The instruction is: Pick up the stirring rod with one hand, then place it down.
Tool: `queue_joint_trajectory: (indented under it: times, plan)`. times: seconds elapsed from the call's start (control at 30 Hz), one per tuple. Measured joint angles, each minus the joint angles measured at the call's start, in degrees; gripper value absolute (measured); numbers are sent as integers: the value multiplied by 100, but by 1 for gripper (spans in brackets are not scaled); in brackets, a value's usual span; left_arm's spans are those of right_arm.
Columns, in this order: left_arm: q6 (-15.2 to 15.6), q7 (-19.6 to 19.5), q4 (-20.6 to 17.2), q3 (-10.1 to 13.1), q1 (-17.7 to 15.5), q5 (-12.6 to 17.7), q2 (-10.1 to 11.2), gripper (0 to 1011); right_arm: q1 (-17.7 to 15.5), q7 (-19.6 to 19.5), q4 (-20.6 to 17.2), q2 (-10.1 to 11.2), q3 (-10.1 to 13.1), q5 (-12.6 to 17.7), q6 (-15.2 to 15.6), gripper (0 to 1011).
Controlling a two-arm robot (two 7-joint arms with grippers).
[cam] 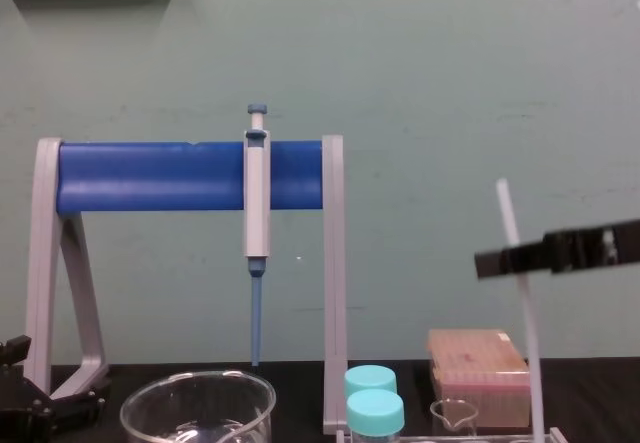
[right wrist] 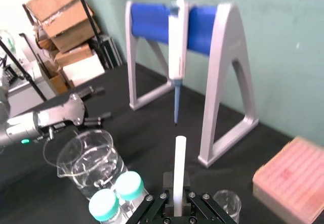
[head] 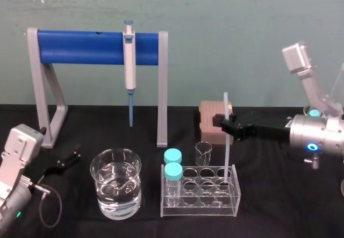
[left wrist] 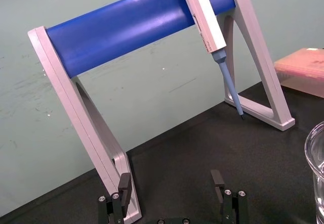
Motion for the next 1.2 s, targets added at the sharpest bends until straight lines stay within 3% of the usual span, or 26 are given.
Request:
queue_joint_trajectory:
  times: [0.3, 0.63, 1.2]
  plan:
    - [0, 0, 0, 0, 0, 0, 0, 1005, -362, -348, -747, 425, 425, 57, -423, 75]
    - [0, 0, 0, 0, 0, 0, 0, 1005, -668, -577, -1009, 579, 825, 86, -783, 75]
    - [0, 0, 0, 0, 0, 0, 0, 1005, -684, -582, -1023, 585, 840, 82, -800, 75]
